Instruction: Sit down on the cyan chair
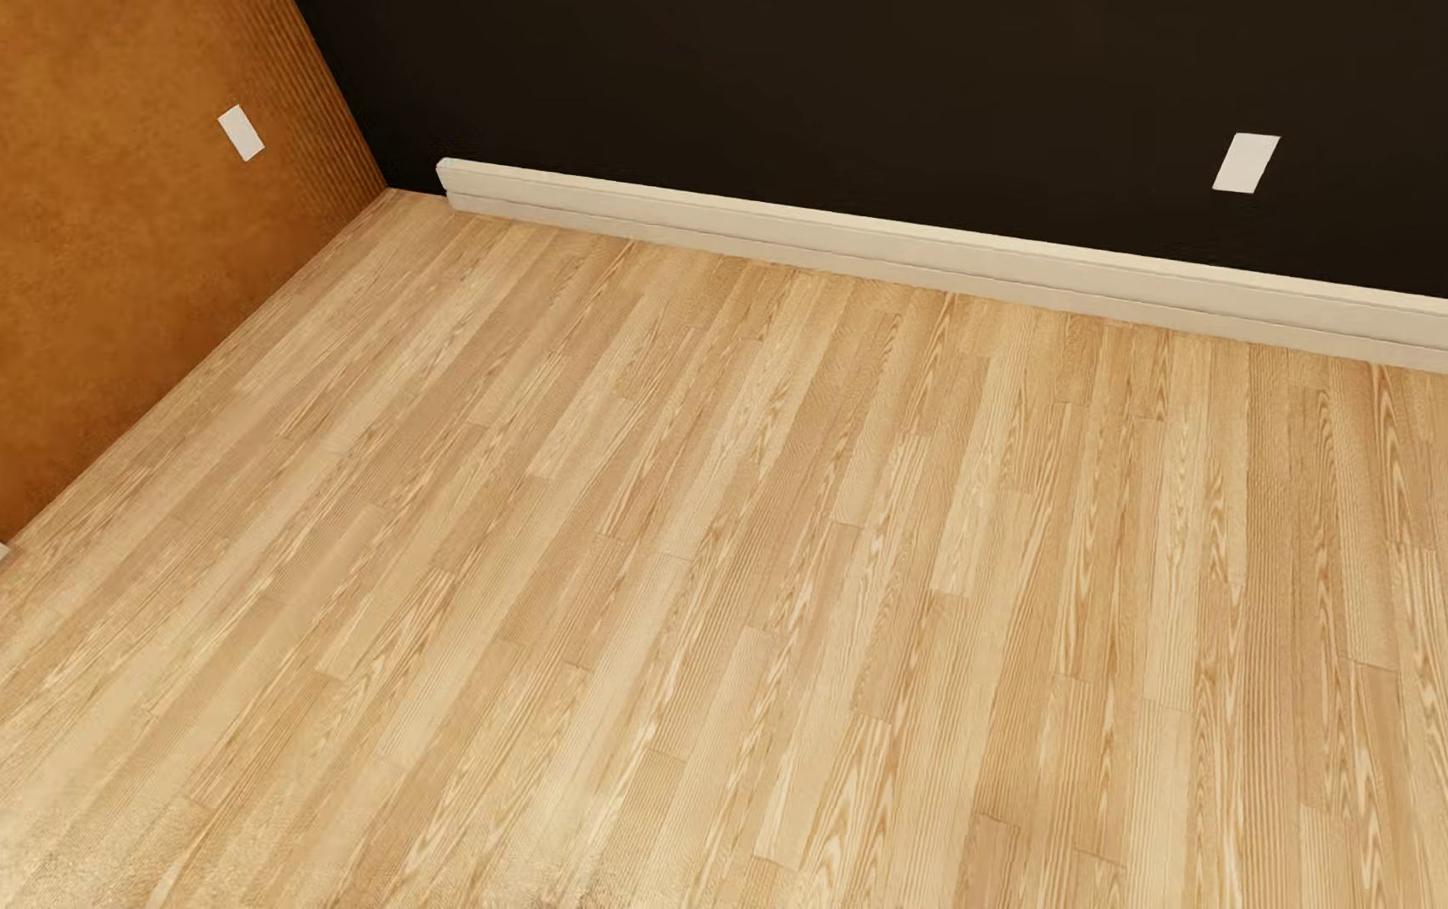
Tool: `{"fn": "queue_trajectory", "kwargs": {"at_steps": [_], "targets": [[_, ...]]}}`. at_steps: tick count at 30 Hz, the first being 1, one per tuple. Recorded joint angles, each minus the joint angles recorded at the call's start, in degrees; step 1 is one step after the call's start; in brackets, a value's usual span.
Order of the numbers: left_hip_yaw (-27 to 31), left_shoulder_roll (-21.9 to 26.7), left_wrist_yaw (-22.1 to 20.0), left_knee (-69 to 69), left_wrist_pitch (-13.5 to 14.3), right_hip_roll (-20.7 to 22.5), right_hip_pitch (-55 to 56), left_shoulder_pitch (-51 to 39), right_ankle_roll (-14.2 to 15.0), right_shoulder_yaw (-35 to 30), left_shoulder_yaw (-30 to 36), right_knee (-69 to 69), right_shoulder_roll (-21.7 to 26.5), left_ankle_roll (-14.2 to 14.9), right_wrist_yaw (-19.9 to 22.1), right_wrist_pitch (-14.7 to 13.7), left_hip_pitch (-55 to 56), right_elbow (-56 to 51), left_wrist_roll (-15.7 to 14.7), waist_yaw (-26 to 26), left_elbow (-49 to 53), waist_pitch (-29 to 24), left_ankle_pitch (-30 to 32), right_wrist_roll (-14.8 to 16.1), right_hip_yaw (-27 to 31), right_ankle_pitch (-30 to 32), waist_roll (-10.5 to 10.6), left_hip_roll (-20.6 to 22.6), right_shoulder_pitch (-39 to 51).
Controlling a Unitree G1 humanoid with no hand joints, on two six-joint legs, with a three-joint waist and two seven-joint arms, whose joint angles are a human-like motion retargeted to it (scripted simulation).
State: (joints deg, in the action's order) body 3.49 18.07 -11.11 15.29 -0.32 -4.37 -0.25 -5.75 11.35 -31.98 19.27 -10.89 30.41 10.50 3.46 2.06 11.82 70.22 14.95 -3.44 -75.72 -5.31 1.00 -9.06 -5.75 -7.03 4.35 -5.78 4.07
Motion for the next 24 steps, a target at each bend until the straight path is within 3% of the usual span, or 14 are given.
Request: {"fn": "queue_trajectory", "kwargs": {"at_steps": [3, 9, 12, 13, 14, 15, 18, 20, 21, 22, 23, 24], "targets": [[-2.0, -0.6, 2.3, 4.3, 0.3, -0.3, -2.5, 0.1, -1.9, 0.9, -1.6, 2.3, 1.7, -1.8, 1.0, -0.7, 1.8, -0.4, 3.2, -1.3, 0.0, -1.7, -1.9, 0.8, -3.0, 0.1, 0.5, 0.9, -0.2], [-5.1, 0.8, 3.5, 5.5, 1.0, -1.0, -8.3, 2.0, -7.3, 2.8, -5.4, 3.2, 1.4, -1.7, 1.4, -1.7, 2.5, -0.3, 4.2, -1.4, -1.0, -2.6, -2.7, -0.2, -7.8, -0.8, 0.0, -3.6, -1.5], [-8.6, 1.3, 3.4, 3.3, 2.8, -1.0, -11.8, 1.9, -10.0, 2.1, -7.1, 3.8, 1.0, -3.8, 1.8, -2.6, 2.3, -0.4, 6.1, -1.4, -1.1, -3.8, -3.9, -1.4, -10.2, 1.3, -0.1, -4.3, -0.4], [-7.5, 1.2, 4.7, 4.4, -2.0, -0.6, -12.2, 4.5, -5.6, 2.9, -6.0, 5.6, 0.5, -2.9, 5.3, -1.2, 4.4, -0.1, 3.2, -1.9, 0.8, -0.5, -5.9, 3.2, -10.2, -1.6, 0.4, -2.4, -2.2], [-7.8, 1.3, 5.0, 3.4, -1.9, -1.0, -12.7, 5.1, -5.3, 2.9, -6.1, 4.6, 0.5, -3.4, 5.6, -1.3, 3.7, -1.0, 3.8, -1.9, 1.1, -0.2, -5.0, 3.3, -10.6, -1.1, 0.3, -1.3, -2.4], [-6.5, 1.4, 4.7, 1.8, -1.7, -2.8, -12.5, 5.4, -3.8, 3.1, -5.1, 1.5, 0.2, -2.1, 6.8, -1.7, 3.3, -1.4, 3.5, -1.9, 0.9, -0.1, -0.9, 4.3, -10.7, -1.1, -0.4, 0.3, -2.4], [-6.0, 1.7, 4.6, 1.0, -1.2, -9.6, -9.8, 6.4, 3.5, 2.8, -2.2, -13.8, 0.9, -5.6, 6.7, -1.6, -0.2, -2.0, 4.1, -1.6, 1.4, -0.8, -1.2, 7.4, -10.4, 2.3, -0.8, 4.7, -2.9], [-5.9, 2.5, 4.5, -2.7, -1.7, -12.0, -3.5, 6.2, 4.9, 2.7, -2.7, -26.7, 0.3, -8.5, 7.0, -1.0, -4.4, -1.9, 3.5, -0.3, 1.9, -1.7, -1.0, 7.4, -7.5, 4.9, -0.8, 6.3, -1.9], [-5.5, 3.2, 4.4, -4.4, -2.1, -11.2, -0.5, 5.7, 4.8, 2.8, -1.9, -31.5, -0.5, -9.0, 7.8, -1.0, -6.8, -2.0, 2.6, 0.6, 1.9, -2.5, -0.9, 8.4, -5.2, 3.7, -0.9, 6.6, -1.7], [-4.9, 3.7, 4.4, -6.0, -2.6, -8.9, 2.2, 5.5, 2.0, 2.2, -1.0, -34.6, -1.2, -9.3, 7.5, -1.0, -8.9, -2.1, 2.3, 1.7, 1.8, -2.8, -0.9, 9.4, -2.6, 1.3, -0.9, 7.0, -1.7], [-4.6, 4.1, 4.3, -6.4, -2.6, -6.6, 5.3, 5.0, 0.0, 2.3, 0.5, -36.5, -1.6, -9.5, 6.4, -1.0, -10.3, -2.2, 1.9, 2.7, 1.8, -3.2, -1.6, 8.4, -0.2, -0.7, -1.0, 7.2, -1.5], [-4.6, 4.7, 4.5, -5.1, -2.2, -4.8, 9.0, 4.3, 1.3, 3.0, 1.7, -37.3, -2.0, -9.6, 5.3, -1.3, -10.5, -2.5, 2.0, 3.7, 1.9, -3.5, -3.0, 6.7, 1.6, -1.4, -1.3, 7.3, -1.4]]}}
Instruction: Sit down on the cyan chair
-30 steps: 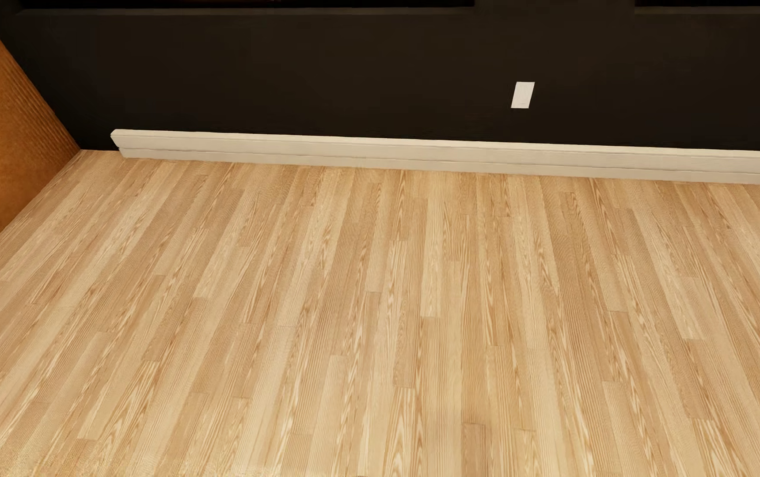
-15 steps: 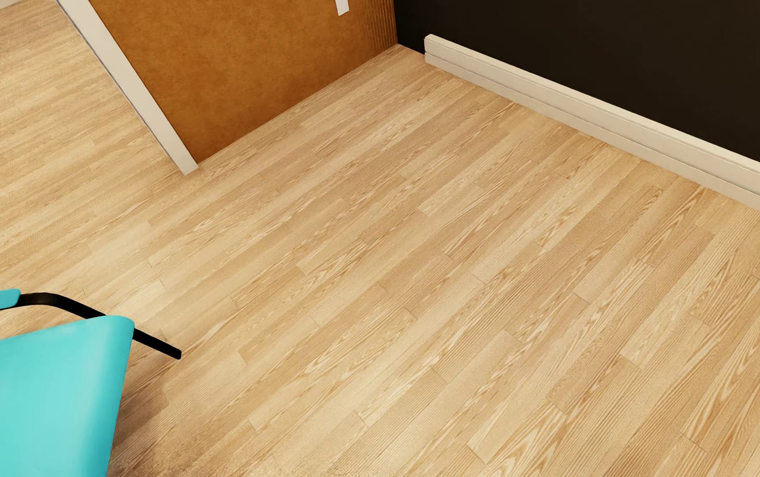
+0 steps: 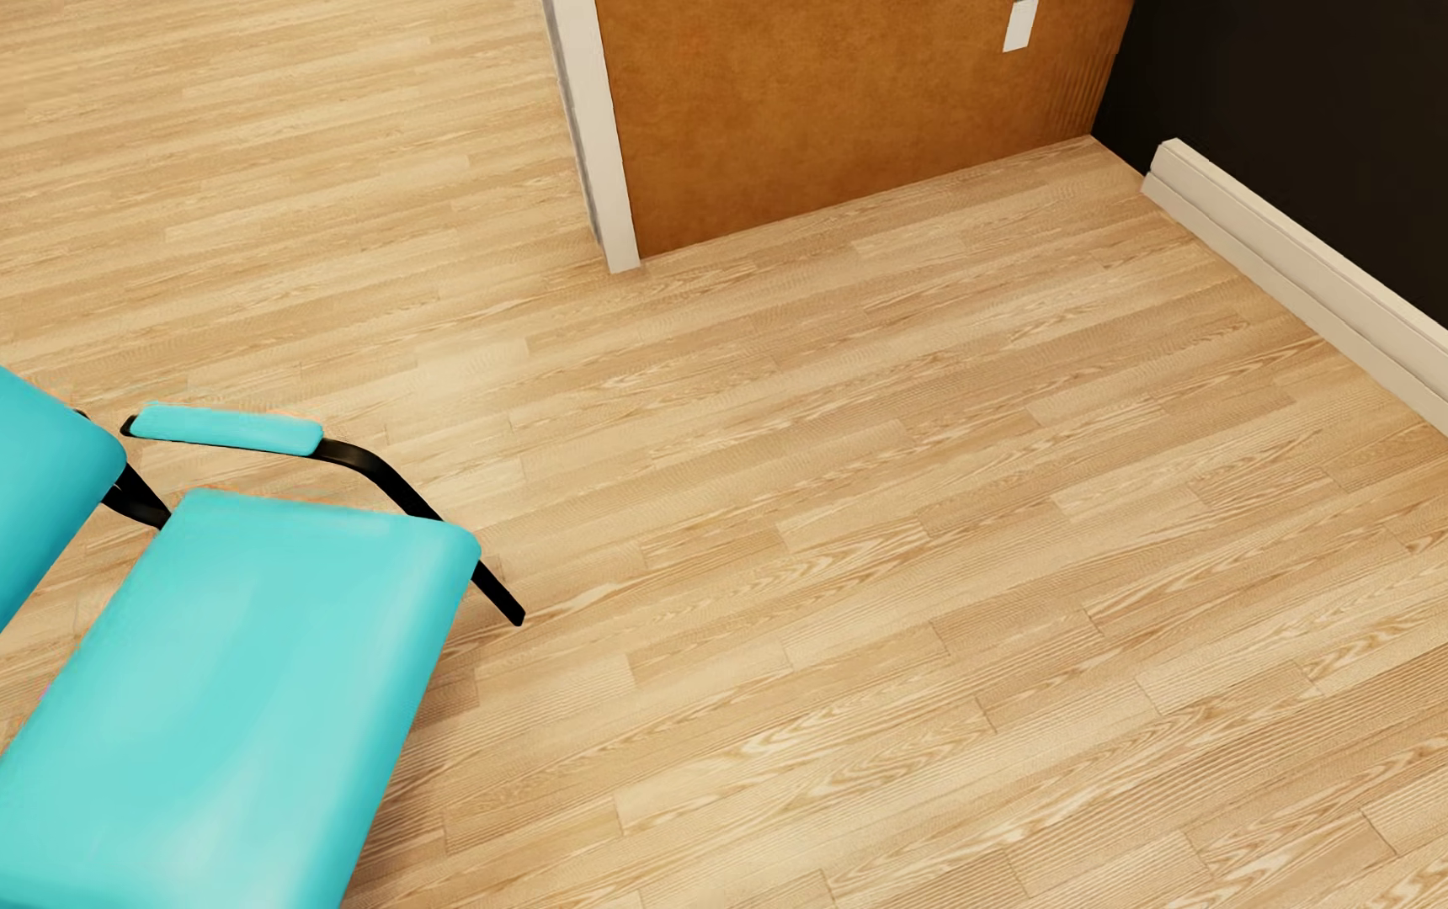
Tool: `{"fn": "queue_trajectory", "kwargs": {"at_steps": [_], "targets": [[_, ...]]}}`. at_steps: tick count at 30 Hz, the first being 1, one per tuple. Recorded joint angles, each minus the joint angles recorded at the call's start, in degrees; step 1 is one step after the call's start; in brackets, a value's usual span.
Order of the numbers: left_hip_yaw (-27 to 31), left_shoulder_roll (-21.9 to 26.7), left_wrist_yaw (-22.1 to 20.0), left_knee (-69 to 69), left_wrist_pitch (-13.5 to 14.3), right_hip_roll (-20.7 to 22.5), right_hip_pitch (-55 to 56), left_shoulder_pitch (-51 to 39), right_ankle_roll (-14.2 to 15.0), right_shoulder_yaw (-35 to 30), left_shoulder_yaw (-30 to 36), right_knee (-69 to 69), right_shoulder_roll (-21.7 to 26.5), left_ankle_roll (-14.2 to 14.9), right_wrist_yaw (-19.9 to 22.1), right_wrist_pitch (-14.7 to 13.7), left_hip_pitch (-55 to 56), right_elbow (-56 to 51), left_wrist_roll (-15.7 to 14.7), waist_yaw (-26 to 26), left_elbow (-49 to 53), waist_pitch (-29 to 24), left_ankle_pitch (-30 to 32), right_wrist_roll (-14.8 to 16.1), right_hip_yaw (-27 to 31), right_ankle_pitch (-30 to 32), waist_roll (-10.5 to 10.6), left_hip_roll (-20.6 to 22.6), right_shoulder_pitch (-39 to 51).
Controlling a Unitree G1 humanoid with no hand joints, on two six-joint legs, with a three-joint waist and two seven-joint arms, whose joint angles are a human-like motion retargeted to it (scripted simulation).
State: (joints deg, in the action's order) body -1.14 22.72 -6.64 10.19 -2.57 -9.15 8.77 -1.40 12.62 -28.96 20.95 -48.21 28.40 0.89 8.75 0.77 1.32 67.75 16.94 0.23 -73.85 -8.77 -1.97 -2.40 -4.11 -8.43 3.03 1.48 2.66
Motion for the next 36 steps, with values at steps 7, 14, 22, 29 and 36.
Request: {"fn": "queue_trajectory", "kwargs": {"at_steps": [7, 14, 22, 29, 36], "targets": [[-0.6, 0.6, 0.7, -2.5, 0.5, 9.0, 11.5, -4.1, -2.1, 3.8, 4.9, 28.6, 0.2, -1.2, -2.0, 0.6, -10.0, 1.0, 0.8, 2.5, 3.7, -1.0, -5.9, -1.9, 0.8, 0.0, -0.6, 1.6, -0.5], [-3.3, 0.4, 1.8, 34.0, 0.8, 11.5, 1.6, 0.1, -3.4, 6.5, 3.1, 30.1, 0.8, 15.9, -2.8, 1.3, -4.5, 0.8, 1.7, 1.2, 2.8, 2.3, 1.6, -3.0, 0.1, 7.3, 2.3, -4.5, -4.2], [4.6, 0.1, -0.6, 30.8, 0.1, 3.7, -6.7, 0.3, -2.0, 2.4, -0.1, 30.6, 0.7, 6.5, 1.0, -1.0, 16.4, -3.0, 3.9, -4.0, 3.2, 0.5, 0.9, -3.1, 0.6, 4.9, 1.2, -11.4, -0.8], [5.9, 1.4, -4.2, 20.5, -1.0, -4.1, 3.0, 2.8, 3.9, 1.2, -1.9, 27.6, -0.9, 8.8, 3.4, 0.2, 8.2, -5.3, 1.0, -1.9, 5.2, 1.2, -5.5, -3.9, 8.2, 13.3, 0.5, -13.0, -0.2], [0.5, 1.4, -11.7, 13.7, 3.0, 1.7, 11.0, -1.1, 1.1, -6.2, -1.8, 20.4, -1.1, 4.4, 5.1, -1.2, 5.2, -3.9, -1.3, 0.0, 4.7, -3.8, -7.8, -4.0, 6.6, 3.8, 0.6, -5.6, 5.6]]}}
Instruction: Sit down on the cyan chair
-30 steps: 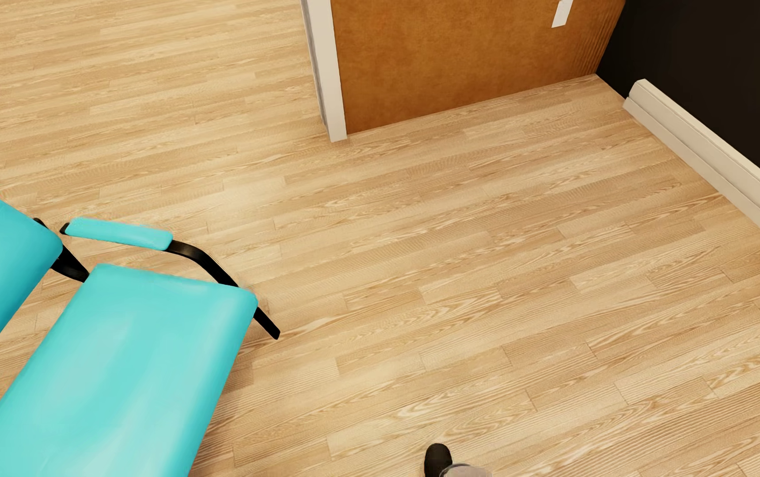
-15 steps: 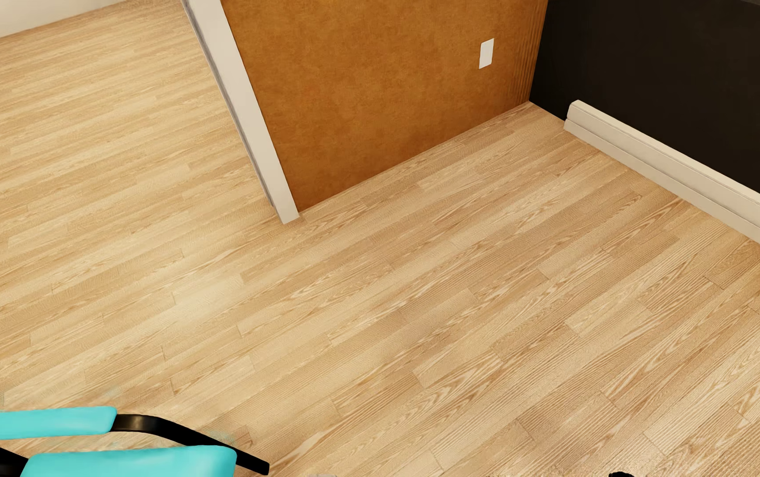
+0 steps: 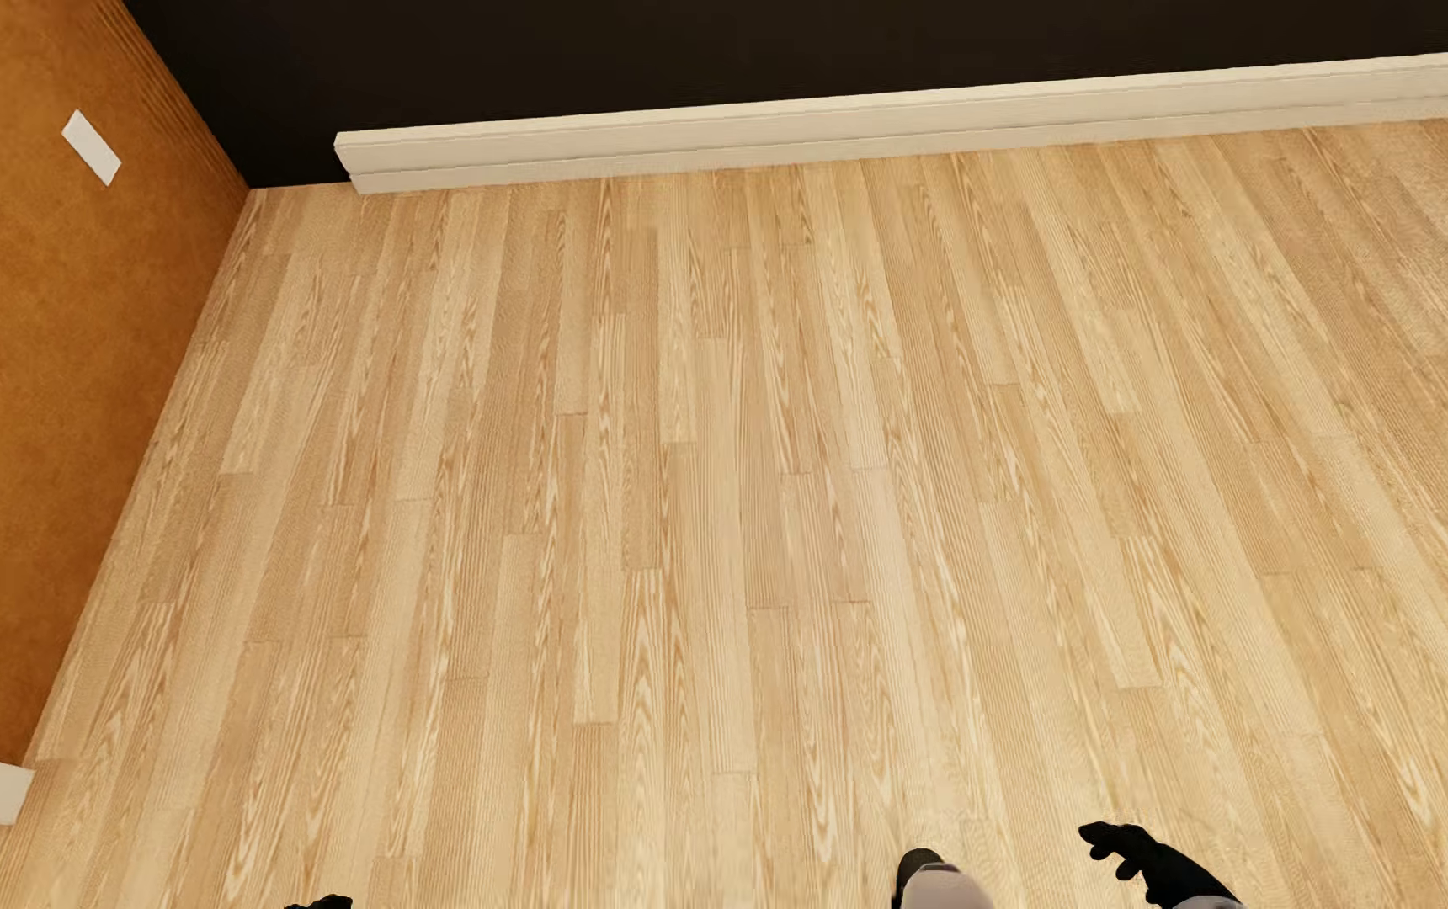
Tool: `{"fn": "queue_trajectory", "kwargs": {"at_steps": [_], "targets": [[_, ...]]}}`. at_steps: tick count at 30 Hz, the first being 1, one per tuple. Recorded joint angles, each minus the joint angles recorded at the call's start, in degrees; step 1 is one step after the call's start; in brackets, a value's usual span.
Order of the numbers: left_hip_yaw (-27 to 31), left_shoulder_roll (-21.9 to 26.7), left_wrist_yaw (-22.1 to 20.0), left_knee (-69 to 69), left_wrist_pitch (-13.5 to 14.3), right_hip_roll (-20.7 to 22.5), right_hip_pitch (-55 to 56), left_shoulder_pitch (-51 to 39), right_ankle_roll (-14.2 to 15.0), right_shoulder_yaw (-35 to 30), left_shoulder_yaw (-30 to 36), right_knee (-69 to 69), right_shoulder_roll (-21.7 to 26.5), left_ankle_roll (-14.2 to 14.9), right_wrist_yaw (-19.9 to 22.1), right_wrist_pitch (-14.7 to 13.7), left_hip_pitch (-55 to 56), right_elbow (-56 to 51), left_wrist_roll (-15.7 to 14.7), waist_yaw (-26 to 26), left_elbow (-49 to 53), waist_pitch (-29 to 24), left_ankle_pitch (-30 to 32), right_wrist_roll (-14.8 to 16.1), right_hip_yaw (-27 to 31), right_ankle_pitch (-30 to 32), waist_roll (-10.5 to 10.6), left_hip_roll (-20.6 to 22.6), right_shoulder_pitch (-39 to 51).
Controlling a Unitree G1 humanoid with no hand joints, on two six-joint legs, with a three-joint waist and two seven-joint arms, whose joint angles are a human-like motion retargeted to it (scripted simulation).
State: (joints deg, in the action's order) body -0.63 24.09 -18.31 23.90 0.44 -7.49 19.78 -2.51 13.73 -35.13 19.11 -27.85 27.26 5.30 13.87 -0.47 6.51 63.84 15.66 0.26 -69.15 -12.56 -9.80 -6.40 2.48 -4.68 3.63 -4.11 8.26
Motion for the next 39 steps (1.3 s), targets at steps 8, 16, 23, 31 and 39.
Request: {"fn": "queue_trajectory", "kwargs": {"at_steps": [8, 16, 23, 31, 39], "targets": [[-2.4, -2.9, 4.3, -4.2, -0.6, 5.6, -10.8, -3.4, -5.5, -0.2, 0.1, 0.5, 1.8, -2.7, -2.7, 0.0, 4.4, 0.2, 2.8, -0.9, -1.4, -0.7, 2.8, -1.9, -5.7, -5.3, -0.3, 2.3, 3.8], [-2.0, -1.3, 4.3, 7.9, -0.3, 7.8, -12.0, -5.0, -6.6, -1.0, 0.0, 5.8, 1.2, -2.7, -3.3, 0.6, 11.4, -2.2, 3.6, -1.8, 2.0, -3.5, 1.1, -4.1, -5.6, -3.6, -1.5, -0.2, 6.1], [4.1, -1.5, 5.9, 25.0, -1.5, 7.0, 2.6, -11.5, -4.6, -3.3, 2.5, -13.0, 2.8, -0.3, -2.3, 1.1, 21.8, -3.4, 5.9, -1.5, 4.1, -8.6, -0.8, -3.6, -3.1, -9.1, -1.2, 1.2, 12.5], [7.0, -0.1, 4.8, 44.2, -3.8, 7.3, 24.5, -21.3, -6.8, -2.5, 5.0, -38.0, -0.1, -5.7, -1.5, 0.7, 40.4, -4.1, 4.1, -0.6, 8.2, -12.6, -10.1, -2.7, 0.8, -17.3, -1.7, 1.1, 22.2], [9.5, 0.5, 4.0, 59.1, -4.4, 7.6, 38.6, -31.1, -5.8, -5.4, 9.3, -51.6, -1.3, -5.0, -0.9, 0.7, 55.0, -6.4, 3.5, -0.3, 8.6, -17.3, -12.8, -3.1, 2.7, -18.9, -2.3, 0.6, 30.5]]}}
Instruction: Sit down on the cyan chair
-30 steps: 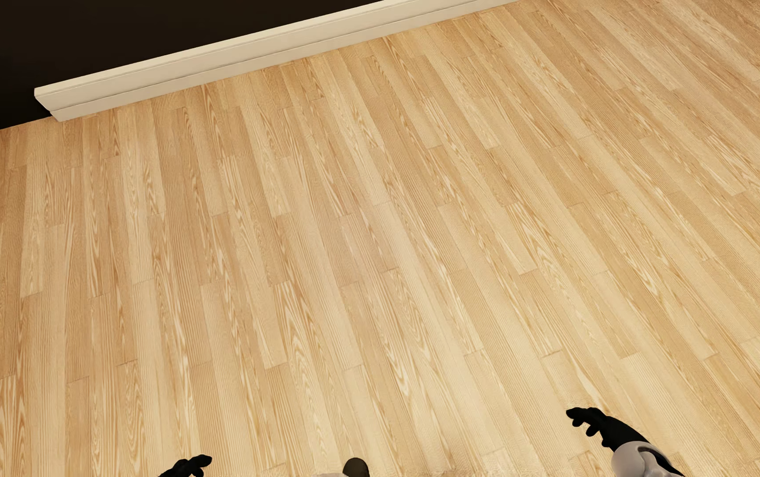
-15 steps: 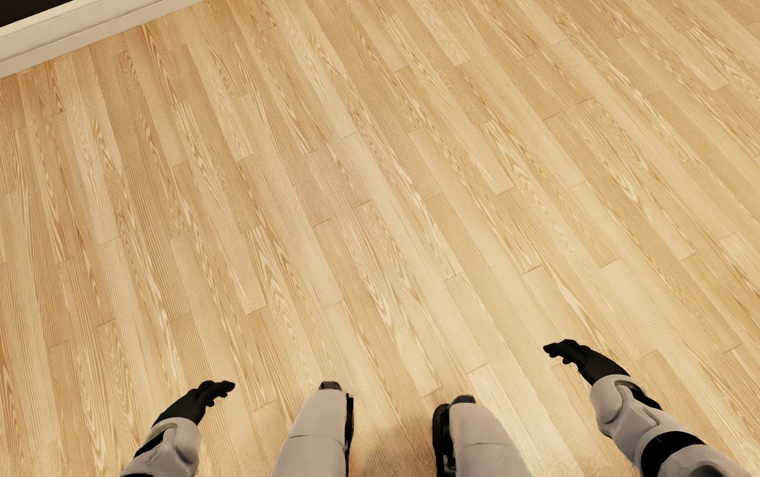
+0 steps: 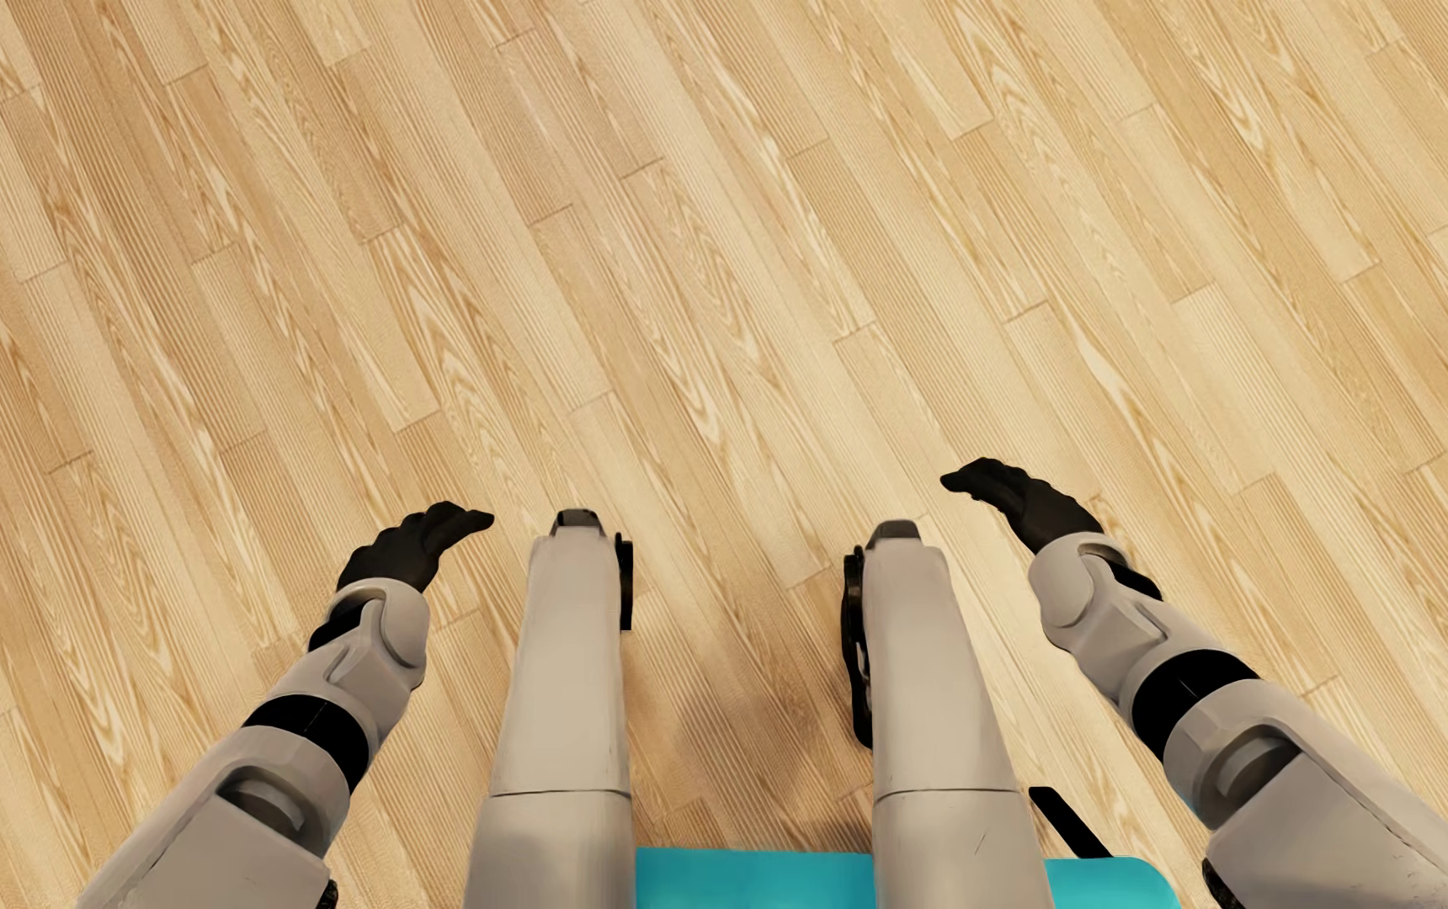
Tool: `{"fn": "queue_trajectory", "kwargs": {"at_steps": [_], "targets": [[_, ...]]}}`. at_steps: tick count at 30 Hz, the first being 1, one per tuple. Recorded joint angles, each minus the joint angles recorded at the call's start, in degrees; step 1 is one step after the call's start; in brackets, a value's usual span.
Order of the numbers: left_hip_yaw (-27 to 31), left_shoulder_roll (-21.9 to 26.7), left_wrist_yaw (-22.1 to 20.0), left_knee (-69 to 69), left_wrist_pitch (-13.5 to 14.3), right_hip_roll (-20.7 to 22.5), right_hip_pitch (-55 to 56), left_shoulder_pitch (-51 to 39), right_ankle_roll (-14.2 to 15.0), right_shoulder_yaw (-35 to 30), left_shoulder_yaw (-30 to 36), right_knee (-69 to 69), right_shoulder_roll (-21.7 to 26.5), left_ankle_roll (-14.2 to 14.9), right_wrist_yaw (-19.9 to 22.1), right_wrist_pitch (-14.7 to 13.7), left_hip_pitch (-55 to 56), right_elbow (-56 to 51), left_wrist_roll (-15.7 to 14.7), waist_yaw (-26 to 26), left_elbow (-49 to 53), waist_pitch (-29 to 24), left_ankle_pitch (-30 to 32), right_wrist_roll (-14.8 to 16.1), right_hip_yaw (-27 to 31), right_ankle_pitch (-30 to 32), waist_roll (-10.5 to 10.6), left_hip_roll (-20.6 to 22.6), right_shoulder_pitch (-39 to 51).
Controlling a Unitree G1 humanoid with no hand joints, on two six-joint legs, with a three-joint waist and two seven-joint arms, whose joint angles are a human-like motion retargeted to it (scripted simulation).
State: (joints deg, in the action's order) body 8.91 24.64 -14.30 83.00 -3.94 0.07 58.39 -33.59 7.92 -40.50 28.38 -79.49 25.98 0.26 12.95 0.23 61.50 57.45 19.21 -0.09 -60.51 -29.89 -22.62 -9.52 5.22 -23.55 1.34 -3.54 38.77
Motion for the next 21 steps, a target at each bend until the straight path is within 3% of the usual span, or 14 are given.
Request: {"fn": "queue_trajectory", "kwargs": {"at_steps": [11, 17, 21], "targets": [[3.6, -0.5, -0.5, 14.6, -1.0, 0.7, 13.3, -11.8, 1.3, -4.3, 4.3, -14.2, -0.7, -1.1, 0.6, 0.2, 13.5, -2.0, -1.1, 0.2, -1.0, -6.3, -0.7, -0.6, 2.0, -1.6, 0.7, 1.3, 9.7], [3.2, -2.1, 0.7, 18.7, -1.4, -0.4, 12.9, -9.1, 2.4, -2.9, 3.4, -18.3, -1.9, -1.5, 0.7, 0.5, 12.6, -3.5, -0.2, 0.0, -0.5, -6.4, 1.5, -1.1, 2.2, 2.3, 1.0, 1.4, 5.4], [3.0, -2.7, 3.6, 20.2, -1.3, -0.4, 11.8, -5.6, 1.4, -2.6, 2.2, -20.1, -1.9, -1.4, -1.7, 1.7, 11.1, -2.5, 0.0, 0.3, 1.7, -5.2, 1.8, -2.7, 2.3, 3.5, 1.0, 1.5, 1.0]]}}
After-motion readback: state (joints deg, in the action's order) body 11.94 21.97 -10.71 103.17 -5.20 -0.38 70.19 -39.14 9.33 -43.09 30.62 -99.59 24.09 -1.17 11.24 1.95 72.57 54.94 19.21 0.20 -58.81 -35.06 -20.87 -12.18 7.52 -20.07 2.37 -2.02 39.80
